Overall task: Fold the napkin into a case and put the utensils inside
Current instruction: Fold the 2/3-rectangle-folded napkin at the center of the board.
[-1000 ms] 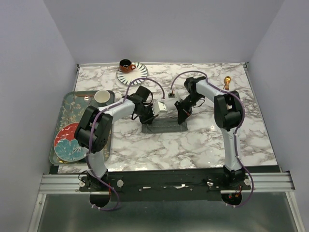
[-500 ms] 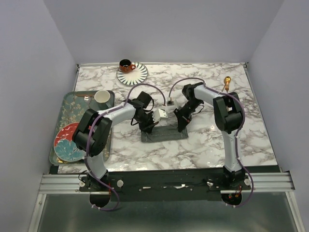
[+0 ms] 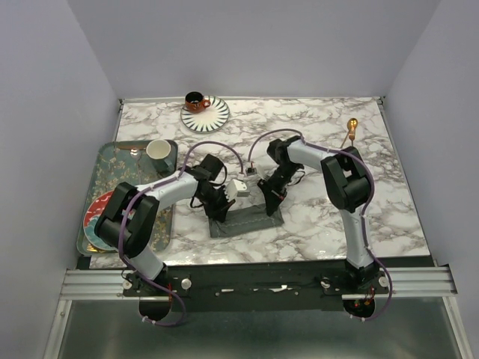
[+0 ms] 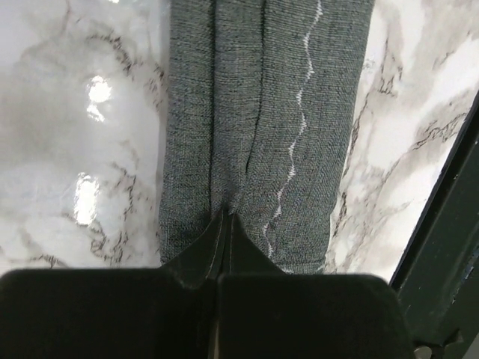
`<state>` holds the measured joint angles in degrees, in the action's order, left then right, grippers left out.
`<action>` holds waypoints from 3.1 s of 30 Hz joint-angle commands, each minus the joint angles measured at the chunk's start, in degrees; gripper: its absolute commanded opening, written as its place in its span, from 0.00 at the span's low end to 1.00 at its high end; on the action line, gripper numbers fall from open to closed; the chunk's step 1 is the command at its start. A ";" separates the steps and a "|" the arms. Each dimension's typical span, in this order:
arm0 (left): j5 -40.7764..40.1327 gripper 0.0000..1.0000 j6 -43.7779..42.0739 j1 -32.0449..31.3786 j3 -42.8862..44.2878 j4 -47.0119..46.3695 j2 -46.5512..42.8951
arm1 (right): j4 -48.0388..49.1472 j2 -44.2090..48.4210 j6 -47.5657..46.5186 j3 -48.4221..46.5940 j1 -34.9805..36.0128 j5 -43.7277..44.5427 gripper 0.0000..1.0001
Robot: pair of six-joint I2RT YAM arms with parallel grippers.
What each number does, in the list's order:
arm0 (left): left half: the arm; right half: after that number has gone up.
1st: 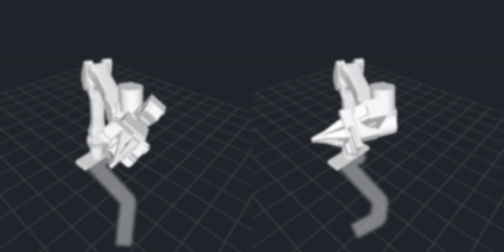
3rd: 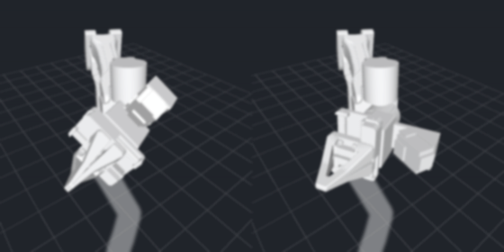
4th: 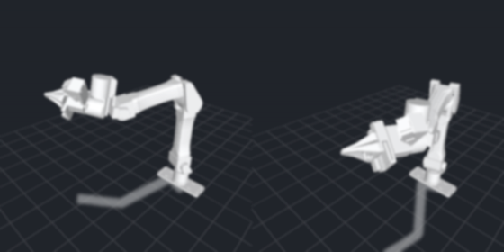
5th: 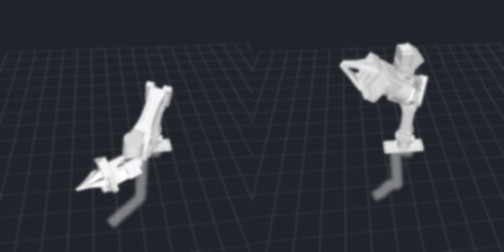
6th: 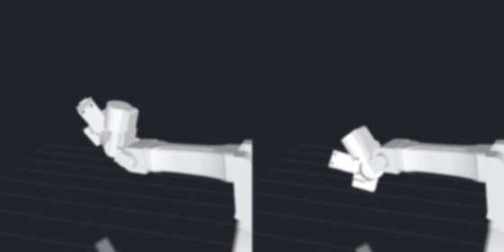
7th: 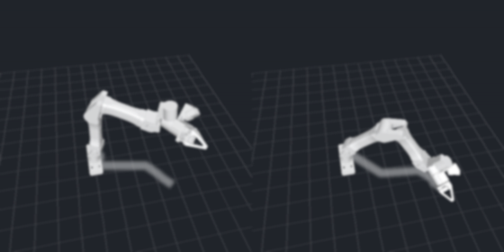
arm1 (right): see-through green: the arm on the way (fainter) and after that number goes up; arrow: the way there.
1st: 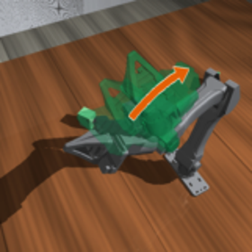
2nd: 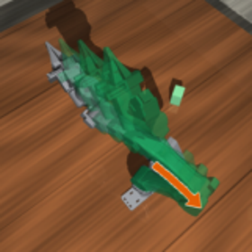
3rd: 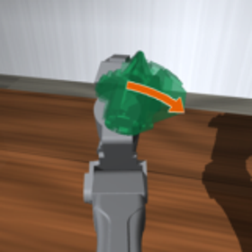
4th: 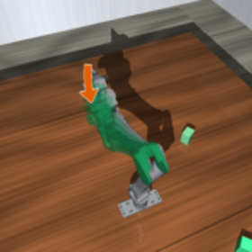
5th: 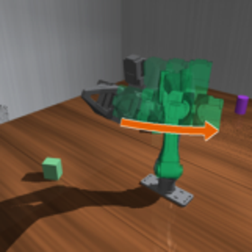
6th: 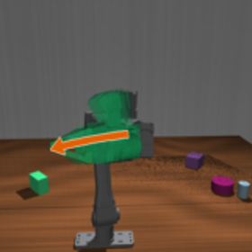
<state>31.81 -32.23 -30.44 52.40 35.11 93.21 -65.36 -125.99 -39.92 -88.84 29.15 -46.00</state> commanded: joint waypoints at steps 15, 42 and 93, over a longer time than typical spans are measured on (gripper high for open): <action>6.66 0.52 1.19 5.21 2.35 3.73 -13.65 | 12.72 3.21 16.63 10.88 1.00 -2.60 0.01; 34.19 0.29 27.74 6.00 6.30 -7.70 23.75 | 9.73 1.27 12.85 8.33 -1.55 -1.99 0.13; 34.71 0.39 10.43 8.38 19.58 18.68 21.76 | 21.77 2.86 29.55 16.68 -4.45 -4.28 0.39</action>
<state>66.72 -21.21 -22.31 73.73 53.45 118.96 -46.35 -122.34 -8.36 -73.32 25.39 -60.55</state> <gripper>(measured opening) 0.408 0.390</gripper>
